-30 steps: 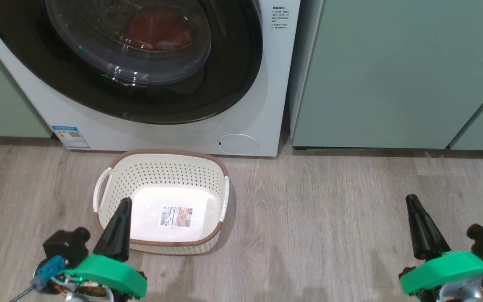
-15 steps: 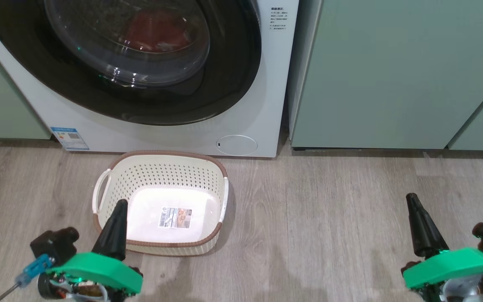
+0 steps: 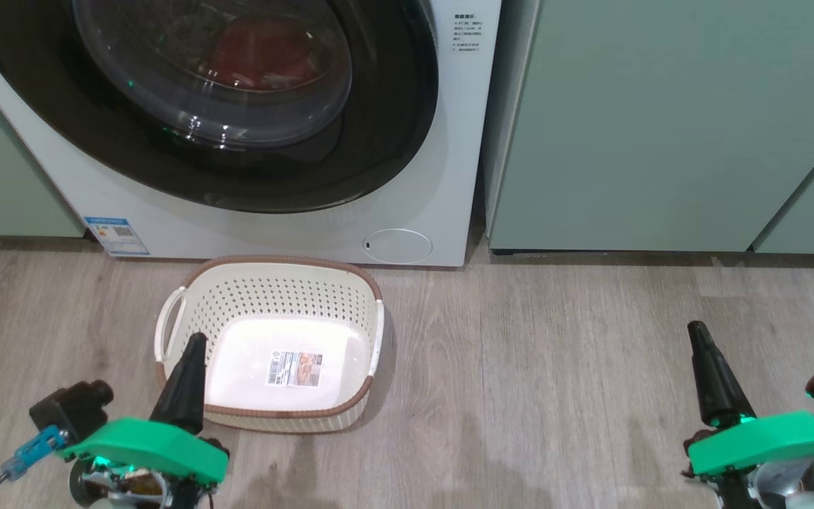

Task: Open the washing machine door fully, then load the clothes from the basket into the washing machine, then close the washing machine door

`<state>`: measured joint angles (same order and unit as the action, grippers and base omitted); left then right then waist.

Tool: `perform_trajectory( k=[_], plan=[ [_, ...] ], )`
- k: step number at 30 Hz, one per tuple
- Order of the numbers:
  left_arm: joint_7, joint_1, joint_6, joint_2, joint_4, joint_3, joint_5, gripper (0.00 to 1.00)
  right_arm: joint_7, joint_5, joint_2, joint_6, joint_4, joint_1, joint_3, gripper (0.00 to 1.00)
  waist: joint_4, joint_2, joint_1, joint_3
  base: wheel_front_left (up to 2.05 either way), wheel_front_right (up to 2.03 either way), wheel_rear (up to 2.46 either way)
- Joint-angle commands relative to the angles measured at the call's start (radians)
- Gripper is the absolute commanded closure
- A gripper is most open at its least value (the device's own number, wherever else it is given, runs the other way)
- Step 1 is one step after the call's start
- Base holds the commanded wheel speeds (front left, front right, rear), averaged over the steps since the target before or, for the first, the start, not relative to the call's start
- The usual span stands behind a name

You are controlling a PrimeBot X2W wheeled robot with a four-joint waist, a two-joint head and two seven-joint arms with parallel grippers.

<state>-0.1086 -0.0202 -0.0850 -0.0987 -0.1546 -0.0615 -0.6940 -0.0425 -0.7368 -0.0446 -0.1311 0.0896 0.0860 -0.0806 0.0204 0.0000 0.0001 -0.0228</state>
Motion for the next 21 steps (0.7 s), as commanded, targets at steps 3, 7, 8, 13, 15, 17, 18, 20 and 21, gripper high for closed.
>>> perform_trajectory(
  k=[3,7,8,13,15,17,18,20,21],
  plan=[
    [0.012,0.053,-0.006,-0.001,0.019,0.03,-0.055,1.0,0.011,-0.057,-0.02,0.0,-0.019,-0.053,0.009,1.0,-0.001,0.0,0.0,0.001,0.0,0.0,0.0],
    [0.023,0.057,-0.008,0.002,0.013,0.038,-0.1,1.0,0.017,-0.102,-0.021,0.0,-0.01,-0.061,0.009,1.0,-0.002,0.0,0.0,0.002,0.0,0.0,0.0],
    [0.025,0.058,-0.008,0.002,0.012,0.04,-0.111,1.0,0.018,-0.113,-0.021,0.0,-0.008,-0.062,0.009,1.0,-0.002,0.0,0.0,0.002,0.0,0.0,0.0],
    [0.039,0.063,-0.011,0.005,0.005,0.049,-0.167,1.0,0.025,-0.169,-0.022,0.0,0.004,-0.071,0.009,1.0,-0.003,0.0,0.0,0.003,0.0,0.0,0.0],
    [0.045,0.065,-0.012,0.007,0.002,0.053,-0.19,1.0,0.028,-0.191,-0.023,0.0,0.008,-0.075,0.009,1.0,-0.004,0.0,0.0,0.004,0.0,0.0,0.0],
    [0.05,0.067,-0.013,0.008,-0.001,0.057,-0.212,1.0,0.031,-0.213,-0.023,0.0,0.012,-0.078,0.009,1.0,-0.004,0.0,0.0,0.004,0.0,0.0,0.0],
    [0.053,0.068,-0.014,0.009,-0.003,0.059,-0.223,1.0,0.033,-0.224,-0.023,0.0,0.015,-0.08,0.009,1.0,-0.005,0.0,0.0,0.005,0.0,0.0,0.0],
    [0.058,0.07,-0.015,0.01,-0.005,0.062,-0.246,1.0,0.036,-0.246,-0.024,0.0,0.019,-0.084,0.009,1.0,-0.005,0.0,0.0,0.005,0.0,0.0,0.0],
    [0.061,0.071,-0.015,0.01,-0.007,0.064,-0.257,1.0,0.037,-0.257,-0.024,0.0,0.021,-0.086,0.009,1.0,-0.006,0.0,0.0,0.005,0.0,0.0,0.0]
  ],
)
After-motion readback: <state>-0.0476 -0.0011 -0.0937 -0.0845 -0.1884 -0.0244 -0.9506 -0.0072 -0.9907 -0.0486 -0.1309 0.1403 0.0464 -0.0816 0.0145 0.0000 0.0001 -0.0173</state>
